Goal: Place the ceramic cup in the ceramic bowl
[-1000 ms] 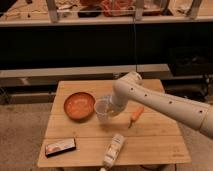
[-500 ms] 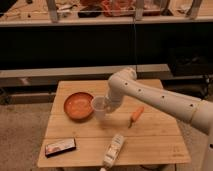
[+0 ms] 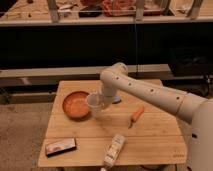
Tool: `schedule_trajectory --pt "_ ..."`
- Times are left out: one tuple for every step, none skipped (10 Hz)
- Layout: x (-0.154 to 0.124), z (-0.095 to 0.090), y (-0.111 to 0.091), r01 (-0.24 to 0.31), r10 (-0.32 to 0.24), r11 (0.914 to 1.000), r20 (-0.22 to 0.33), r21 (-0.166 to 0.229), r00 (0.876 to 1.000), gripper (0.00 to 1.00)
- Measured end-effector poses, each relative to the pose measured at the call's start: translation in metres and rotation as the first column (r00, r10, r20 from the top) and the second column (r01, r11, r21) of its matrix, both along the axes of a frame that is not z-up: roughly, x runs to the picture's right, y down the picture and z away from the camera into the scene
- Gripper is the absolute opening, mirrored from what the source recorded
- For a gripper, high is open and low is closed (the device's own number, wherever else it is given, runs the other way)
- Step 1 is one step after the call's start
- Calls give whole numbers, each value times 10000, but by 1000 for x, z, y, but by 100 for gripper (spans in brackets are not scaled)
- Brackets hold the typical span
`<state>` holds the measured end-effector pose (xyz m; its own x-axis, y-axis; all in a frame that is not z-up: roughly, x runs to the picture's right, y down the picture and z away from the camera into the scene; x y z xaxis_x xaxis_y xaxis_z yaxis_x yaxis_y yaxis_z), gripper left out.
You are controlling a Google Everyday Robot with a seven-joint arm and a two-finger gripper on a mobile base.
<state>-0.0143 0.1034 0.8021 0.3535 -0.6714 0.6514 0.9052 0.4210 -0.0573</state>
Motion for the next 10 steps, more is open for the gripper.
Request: schedule_trajectory --pt "-8 1 -3 110 -110 9999 29 -7 9999 0" --pt "-24 3 -7 214 -214 9998 66 -22 9997 0" --pt "-38 5 -10 301 -300 9995 99 -24 9995 0" --pt "-48 6 -12 378 -377 9993 127 -39 9992 0" --pt "-53 7 -14 446 -446 9990 131 -48 9989 0" --pt "-54 8 -17 479 -478 9988 154 -41 9987 0" --pt "-56 10 -20 526 -526 9986 182 -35 9985 0" --pt "-64 11 -22 583 -582 9983 234 -28 9980 0" --pt "-77 12 -25 693 -692 9976 325 -12 9971 0" --pt "-81 13 -29 746 -745 9972 374 -7 9965 0"
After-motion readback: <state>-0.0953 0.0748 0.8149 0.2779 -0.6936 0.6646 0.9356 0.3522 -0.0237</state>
